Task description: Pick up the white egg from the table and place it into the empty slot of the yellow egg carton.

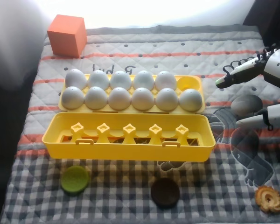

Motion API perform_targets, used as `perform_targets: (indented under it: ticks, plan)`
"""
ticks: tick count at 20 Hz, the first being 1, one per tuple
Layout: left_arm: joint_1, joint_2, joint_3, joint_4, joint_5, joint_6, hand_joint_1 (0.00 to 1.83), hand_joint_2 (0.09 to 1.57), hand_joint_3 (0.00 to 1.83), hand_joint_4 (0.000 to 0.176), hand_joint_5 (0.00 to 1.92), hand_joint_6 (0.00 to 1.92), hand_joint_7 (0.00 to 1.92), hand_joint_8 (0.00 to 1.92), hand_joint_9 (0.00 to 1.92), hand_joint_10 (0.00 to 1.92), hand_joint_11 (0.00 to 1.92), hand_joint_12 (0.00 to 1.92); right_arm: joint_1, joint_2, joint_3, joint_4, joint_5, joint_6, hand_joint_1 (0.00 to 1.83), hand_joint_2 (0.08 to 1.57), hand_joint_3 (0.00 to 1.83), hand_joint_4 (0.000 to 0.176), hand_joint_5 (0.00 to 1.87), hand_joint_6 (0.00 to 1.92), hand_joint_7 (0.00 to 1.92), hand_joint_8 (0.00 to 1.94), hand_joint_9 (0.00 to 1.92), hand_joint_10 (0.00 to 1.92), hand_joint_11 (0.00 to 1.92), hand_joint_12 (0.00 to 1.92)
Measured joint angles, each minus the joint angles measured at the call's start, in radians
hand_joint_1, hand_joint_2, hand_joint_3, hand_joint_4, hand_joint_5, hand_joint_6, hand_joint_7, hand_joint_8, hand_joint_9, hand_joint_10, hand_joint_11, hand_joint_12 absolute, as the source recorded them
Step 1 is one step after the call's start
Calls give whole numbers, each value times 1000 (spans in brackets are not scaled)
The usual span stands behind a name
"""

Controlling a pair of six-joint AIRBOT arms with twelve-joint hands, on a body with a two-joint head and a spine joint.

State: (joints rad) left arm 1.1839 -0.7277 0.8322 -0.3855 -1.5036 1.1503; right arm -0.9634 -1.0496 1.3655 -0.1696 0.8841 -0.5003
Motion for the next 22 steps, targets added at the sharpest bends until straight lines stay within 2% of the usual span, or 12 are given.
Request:
perform_targets:
  ticks: [7,9,11,13,15,17,18,19,20,21,22]
  plan:
    - [0,0,0,0,0,0,0,832,0,72,0,0,0,0,0,0,0,0,0,0,0,0,0,0,902,918,0,0,785,11,868,7,921,7,878,84]
    - [0,0,0,0,0,0,0,844,2,62,0,0,0,0,0,0,0,0,0,0,0,0,-1,3,918,930,3,0,793,10,870,6,927,7,912,96]
    - [0,0,0,0,0,0,0,852,5,67,0,0,0,0,0,0,0,0,0,0,0,0,-1,3,952,954,9,0,805,11,891,11,951,14,929,96]
    - [0,0,0,0,0,0,0,852,4,68,0,0,0,0,0,0,0,0,0,0,0,0,-1,3,976,1010,6,0,852,8,943,9,1010,14,996,113]
    - [0,0,0,0,0,0,0,837,0,81,0,0,0,0,0,0,0,0,0,0,0,0,-1,3,974,1043,3,0,916,7,1006,7,1077,11,1067,133]
    - [0,0,0,0,0,0,0,844,1,73,0,0,0,0,0,0,0,0,0,0,0,0,-1,3,985,1045,0,0,981,5,1093,6,1242,16,1244,213]
    - [0,0,0,0,0,0,0,844,1,73,0,0,0,0,0,0,0,0,0,0,0,0,-1,3,985,1045,0,0,981,5,1093,6,1242,16,1244,213]
    - [0,0,0,0,0,0,0,838,0,80,0,0,0,0,0,0,0,0,0,0,0,0,-1,3,1071,1059,6,0,1070,627,1116,21,1279,17,1280,234]
    - [0,0,0,0,0,0,0,837,0,79,0,0,0,0,0,0,0,0,0,0,-1,0,-1,3,1081,1089,4,25,1027,892,1166,18,1318,13,1296,256]
    - [0,0,0,0,0,0,0,837,0,79,0,0,0,0,0,0,0,0,0,1,-1,-1,0,5,1081,1089,4,25,1027,892,1166,18,1318,13,1296,256]
    - [0,0,0,0,0,0,0,836,0,78,0,0,0,0,0,0,0,0,0,1,-1,-1,0,5,1098,1089,0,0,1033,888,1175,12,1319,8,1284,261]
